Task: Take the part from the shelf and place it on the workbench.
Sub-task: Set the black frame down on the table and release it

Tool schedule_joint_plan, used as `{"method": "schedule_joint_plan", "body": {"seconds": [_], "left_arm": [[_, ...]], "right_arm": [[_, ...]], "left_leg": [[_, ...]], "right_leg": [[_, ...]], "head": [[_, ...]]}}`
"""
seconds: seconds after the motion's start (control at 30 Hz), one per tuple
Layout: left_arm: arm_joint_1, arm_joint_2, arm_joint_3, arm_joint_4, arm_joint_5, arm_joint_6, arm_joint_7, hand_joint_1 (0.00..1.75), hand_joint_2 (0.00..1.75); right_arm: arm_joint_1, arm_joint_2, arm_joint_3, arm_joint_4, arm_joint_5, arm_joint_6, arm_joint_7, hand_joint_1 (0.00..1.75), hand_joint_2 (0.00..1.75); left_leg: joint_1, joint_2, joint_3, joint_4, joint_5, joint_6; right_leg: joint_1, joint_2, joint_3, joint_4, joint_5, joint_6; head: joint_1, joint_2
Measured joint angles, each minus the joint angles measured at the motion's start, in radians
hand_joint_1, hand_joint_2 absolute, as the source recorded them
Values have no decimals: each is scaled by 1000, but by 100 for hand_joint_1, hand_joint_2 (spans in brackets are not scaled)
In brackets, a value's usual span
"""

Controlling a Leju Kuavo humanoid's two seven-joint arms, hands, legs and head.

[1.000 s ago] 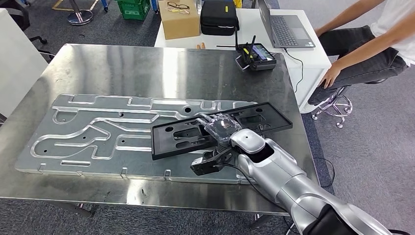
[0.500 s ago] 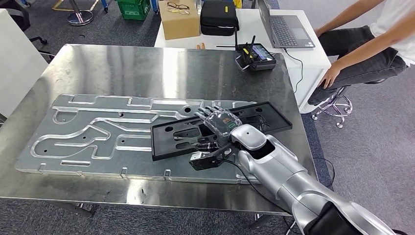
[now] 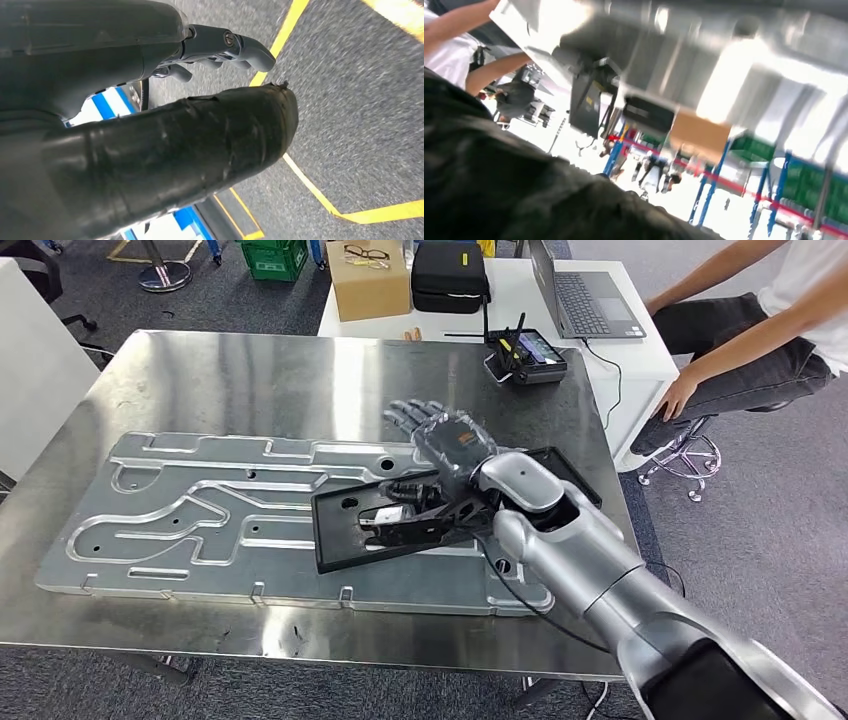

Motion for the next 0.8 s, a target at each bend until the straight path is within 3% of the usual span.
{"method": "schedule_joint_plan", "body": {"seconds": [0.07,0.17,0.2,0.23,0.27,0.33,0.4,0.47,0.53,0.57,0.63,0.67,0.7,0.73,0.8], "left_arm": [[5,3,12,6,8,6,-1,0,0],[7,4,26,13,15,11,-1,0,0],[7,5,30,15,17,11,0,0,0],[9,5,34,17,18,12,0,0,0],[10,5,39,19,18,12,1,0,0],[12,3,46,23,15,12,2,0,0],[12,2,48,25,10,12,2,0,0],[13,2,48,26,7,11,2,0,0],[14,3,49,29,5,11,2,0,0],[15,3,49,30,4,11,2,0,0],[16,6,49,30,0,13,2,0,0],[16,7,49,30,-1,15,2,0,0],[17,7,49,30,0,16,1,0,0],[17,8,49,30,1,17,0,0,0],[19,10,51,32,9,18,-2,0,0]], "right_arm": [[-16,-27,-33,-56,-15,23,5,0,0],[-22,-56,-63,-122,-30,49,13,0,0],[-22,-65,-71,-146,-34,57,16,0,0],[-22,-74,-80,-173,-37,66,20,0,0],[-23,-82,-88,-204,-41,75,26,0,0],[-27,-92,-104,-268,-44,91,40,0,0],[-30,-94,-110,-324,-43,97,53,0,0],[-30,-94,-110,-366,-41,100,61,0,0],[-29,-94,-110,-397,-39,101,64,0,0],[-29,-94,-110,-409,-39,101,66,0,0],[-25,-96,-110,-430,-38,100,67,0,0],[-21,-98,-110,-440,-38,99,66,0,0],[-13,-103,-109,-451,-38,98,64,0,0],[-5,-111,-109,-465,-38,97,61,0,0],[14,-136,-108,-501,-40,94,54,0,0]], "left_leg": [[3,0,1,-8,9,10],[-1,-3,-6,-10,17,19],[-4,-4,-10,-10,19,20],[-8,-7,-13,-9,21,20],[-11,-9,-15,-8,23,20],[-17,-13,-19,-7,28,18],[-15,-14,-22,-8,36,9],[-9,-16,-24,-14,47,-6],[-7,-17,-30,-8,39,-17],[-7,-16,-39,14,14,-21],[-3,-12,-72,112,-70,-32],[0,-11,-88,172,-107,-38],[4,-9,-96,217,-125,-45],[8,-6,-90,234,-123,-51],[20,-1,-27,167,-78,-67]], "right_leg": [[0,9,-15,42,-38,1],[3,20,-88,224,-143,-4],[5,21,-106,270,-157,-7],[8,21,-107,280,-149,-13],[11,23,-89,251,-123,-22],[22,31,-16,118,-64,-51],[33,37,31,24,-36,-70],[40,36,34,4,-27,-72],[35,29,35,-20,-7,-76],[30,26,32,-32,6,-79],[24,21,17,-43,28,-82],[22,19,5,-42,36,-80],[20,16,-8,-38,43,-76],[17,14,-22,-33,49,-71],[9,9,-51,-15,59,-60]], "head": [[1,0],[1,0],[1,0],[1,0],[1,0],[-1,0],[-4,0],[-4,0],[-3,0],[-5,0],[-8,0],[-10,0],[-11,0],[-11,0],[-11,0]]}}
